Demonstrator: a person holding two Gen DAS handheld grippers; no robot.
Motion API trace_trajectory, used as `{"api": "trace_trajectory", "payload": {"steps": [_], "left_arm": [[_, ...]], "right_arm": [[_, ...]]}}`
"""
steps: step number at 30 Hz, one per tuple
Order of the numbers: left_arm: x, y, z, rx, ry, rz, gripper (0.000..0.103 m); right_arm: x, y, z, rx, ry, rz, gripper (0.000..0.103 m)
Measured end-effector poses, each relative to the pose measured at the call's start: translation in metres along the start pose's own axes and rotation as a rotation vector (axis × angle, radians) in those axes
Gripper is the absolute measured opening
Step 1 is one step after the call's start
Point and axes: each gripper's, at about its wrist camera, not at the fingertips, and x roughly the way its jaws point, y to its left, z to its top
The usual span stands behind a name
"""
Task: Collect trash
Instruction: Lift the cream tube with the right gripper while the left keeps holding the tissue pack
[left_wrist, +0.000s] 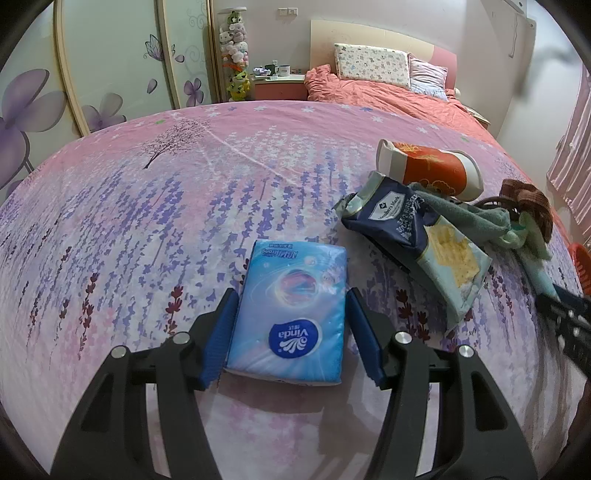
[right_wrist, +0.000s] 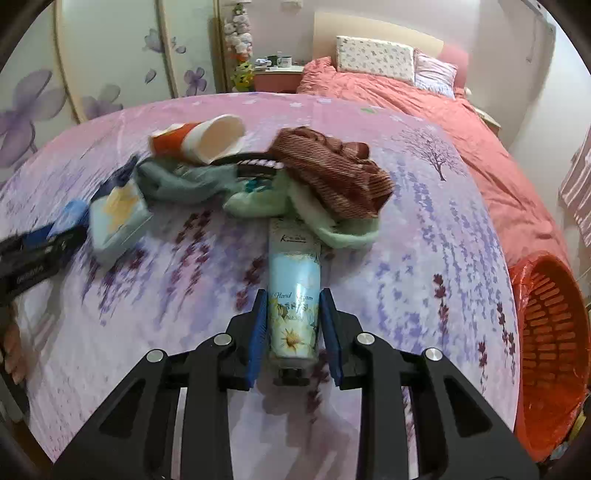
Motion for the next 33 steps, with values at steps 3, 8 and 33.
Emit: {"api": "trace_trajectory", "payload": {"steps": [3, 8, 33], "left_arm": [[0.0, 0.0, 0.0, 0.0, 0.0, 0.0, 0.058], [0.0, 0.0, 0.0, -0.001, 0.0, -0.002, 0.06], [0.003, 0.003, -0.001, -0.016, -0.003, -0.035, 0.066]], "right_arm": [[0.001, -0.01, -0.002, 0.035, -0.028, 0.017, 0.029], [-0.002, -0.01, -0.009, 0.081, -0.053, 0.014, 0.03], [-0.006, -0.031, -0.01, 0.122, -0.064, 0.097, 0.047]]}}
